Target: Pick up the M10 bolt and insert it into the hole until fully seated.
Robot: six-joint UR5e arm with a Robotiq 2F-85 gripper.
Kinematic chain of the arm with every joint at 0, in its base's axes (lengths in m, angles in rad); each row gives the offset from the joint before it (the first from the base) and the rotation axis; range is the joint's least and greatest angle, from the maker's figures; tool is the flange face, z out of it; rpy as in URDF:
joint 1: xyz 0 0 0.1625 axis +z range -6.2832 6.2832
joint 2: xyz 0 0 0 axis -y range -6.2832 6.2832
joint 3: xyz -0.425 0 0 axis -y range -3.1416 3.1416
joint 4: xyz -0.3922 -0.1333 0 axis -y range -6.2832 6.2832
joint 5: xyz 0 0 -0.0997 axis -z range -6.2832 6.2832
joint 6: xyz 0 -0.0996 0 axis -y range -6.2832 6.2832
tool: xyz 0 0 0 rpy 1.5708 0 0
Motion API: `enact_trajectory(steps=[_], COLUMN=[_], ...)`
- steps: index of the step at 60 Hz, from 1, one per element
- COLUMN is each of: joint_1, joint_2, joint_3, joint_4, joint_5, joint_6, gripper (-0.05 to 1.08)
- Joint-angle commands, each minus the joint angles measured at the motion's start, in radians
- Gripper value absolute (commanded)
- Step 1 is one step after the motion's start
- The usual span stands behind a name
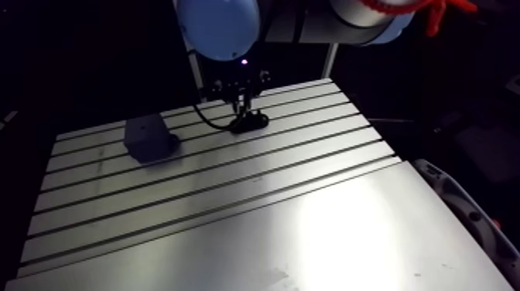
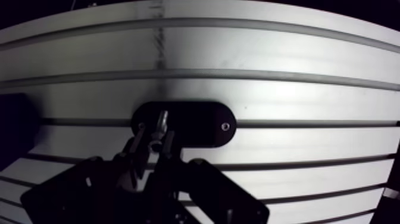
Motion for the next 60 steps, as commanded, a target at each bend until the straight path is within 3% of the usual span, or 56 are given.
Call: enact_trajectory(steps=[1, 27, 38, 52, 54, 60], joint_1=[0.016, 0.020, 0.065, 0.096, 0.117, 0.131], joint_2=[-0.011, -0.062, -0.079, -0.124, -0.128, -0.128], joint_3=[-0.012, -0.023, -0.058, -0.173, -0.219, -0.275], joint_4=[-0.002, -0.005, 0.018, 0.232, 0.317, 0.436], joint_5=[0.002, 0.004, 0.000, -0.002, -0.003, -0.012], joint_6=[0.001, 0.017, 0.025, 0.104, 0.122, 0.137], gripper=[0.89, 1.04, 1.08, 1.08, 1.08, 1.08])
